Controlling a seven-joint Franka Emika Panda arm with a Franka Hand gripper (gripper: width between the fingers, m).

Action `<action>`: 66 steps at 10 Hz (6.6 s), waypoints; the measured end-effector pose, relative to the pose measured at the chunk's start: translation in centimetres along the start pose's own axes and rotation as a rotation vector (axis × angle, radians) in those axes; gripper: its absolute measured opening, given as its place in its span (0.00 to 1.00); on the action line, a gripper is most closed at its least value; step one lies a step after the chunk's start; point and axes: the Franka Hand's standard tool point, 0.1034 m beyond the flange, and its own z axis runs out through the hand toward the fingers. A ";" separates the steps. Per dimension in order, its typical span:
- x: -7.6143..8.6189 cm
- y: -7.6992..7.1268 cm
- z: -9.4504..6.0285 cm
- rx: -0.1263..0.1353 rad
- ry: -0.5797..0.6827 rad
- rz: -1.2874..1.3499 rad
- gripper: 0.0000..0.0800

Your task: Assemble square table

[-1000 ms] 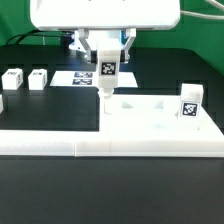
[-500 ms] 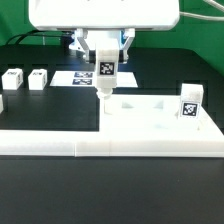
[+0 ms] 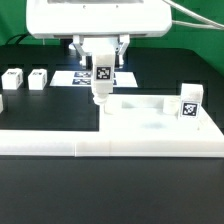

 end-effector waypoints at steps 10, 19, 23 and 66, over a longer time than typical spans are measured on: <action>-1.6 -2.4 2.2 -0.009 0.028 -0.035 0.36; -1.1 -2.6 4.1 -0.012 0.033 -0.027 0.36; -1.5 -1.3 4.7 -0.057 0.084 -0.024 0.36; -0.8 -1.7 5.4 0.023 -0.261 0.637 0.36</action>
Offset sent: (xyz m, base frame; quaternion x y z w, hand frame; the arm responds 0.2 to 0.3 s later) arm 0.0074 0.0056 -0.0059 -0.0031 -0.0057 -0.0085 0.9999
